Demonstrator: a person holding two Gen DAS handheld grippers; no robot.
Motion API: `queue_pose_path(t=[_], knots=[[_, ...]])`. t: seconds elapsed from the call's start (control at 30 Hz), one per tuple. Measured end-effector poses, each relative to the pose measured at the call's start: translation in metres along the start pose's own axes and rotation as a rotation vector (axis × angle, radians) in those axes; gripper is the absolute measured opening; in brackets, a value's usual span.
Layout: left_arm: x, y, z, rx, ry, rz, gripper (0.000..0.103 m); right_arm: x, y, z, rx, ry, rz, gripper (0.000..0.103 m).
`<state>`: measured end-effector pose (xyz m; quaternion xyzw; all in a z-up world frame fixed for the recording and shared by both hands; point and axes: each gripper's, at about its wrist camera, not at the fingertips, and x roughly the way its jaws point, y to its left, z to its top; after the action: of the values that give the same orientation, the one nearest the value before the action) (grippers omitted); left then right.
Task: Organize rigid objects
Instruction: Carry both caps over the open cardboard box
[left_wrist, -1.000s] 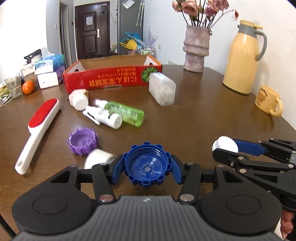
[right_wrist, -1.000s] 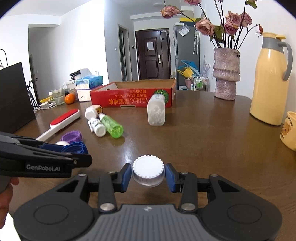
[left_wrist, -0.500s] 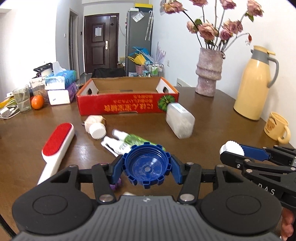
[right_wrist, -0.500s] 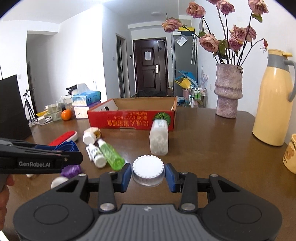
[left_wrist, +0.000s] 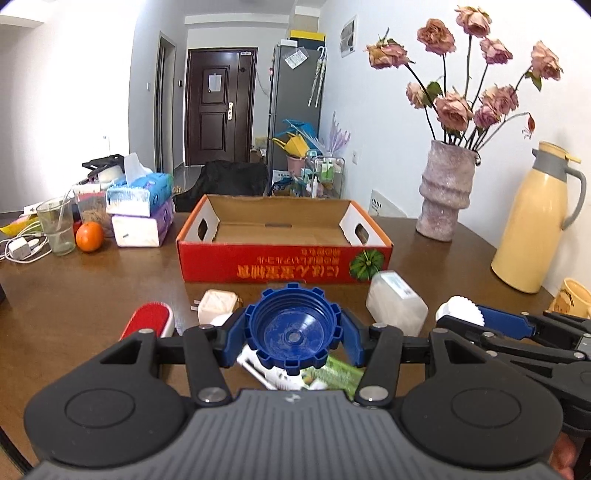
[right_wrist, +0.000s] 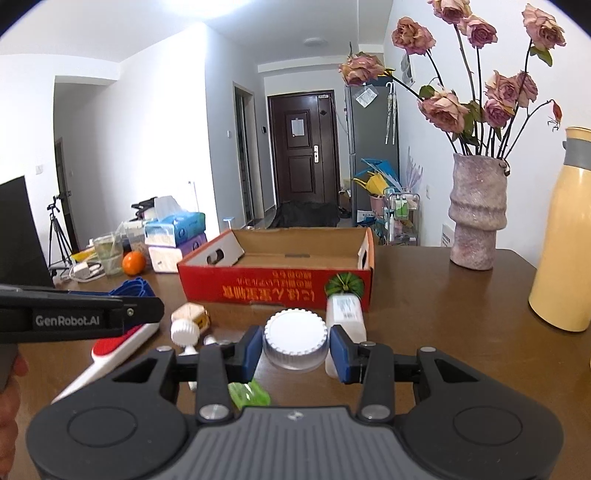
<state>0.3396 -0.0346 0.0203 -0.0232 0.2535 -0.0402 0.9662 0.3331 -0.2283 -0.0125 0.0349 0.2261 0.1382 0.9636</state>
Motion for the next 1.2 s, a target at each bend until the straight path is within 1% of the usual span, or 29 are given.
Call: queue_pose_path(t=[0.17,0.53,0.8,1.0,1.2], knots=[[0.011,0.007,0.015,-0.017,-0.018,0.0,0.054,0.014,0.006,0.016,0.008,-0.024,-0.002,0.039],[0.041,0.014,0.051,-0.047,-0.078,0.038,0.054,0.053,0.008,0.053,0.03,-0.052,-0.013,0.039],[0.075,0.022,0.065,-0.079,-0.067,0.079,0.054,0.087,0.011,0.069,0.036,-0.057,-0.003,0.039],[0.097,0.032,0.076,-0.105,-0.065,0.087,0.054,0.115,0.007,0.07,0.042,-0.034,0.007,0.039],[0.123,0.035,0.085,-0.109,-0.052,0.097,0.054,0.14,0.002,0.075,0.047,-0.019,0.002,0.039]])
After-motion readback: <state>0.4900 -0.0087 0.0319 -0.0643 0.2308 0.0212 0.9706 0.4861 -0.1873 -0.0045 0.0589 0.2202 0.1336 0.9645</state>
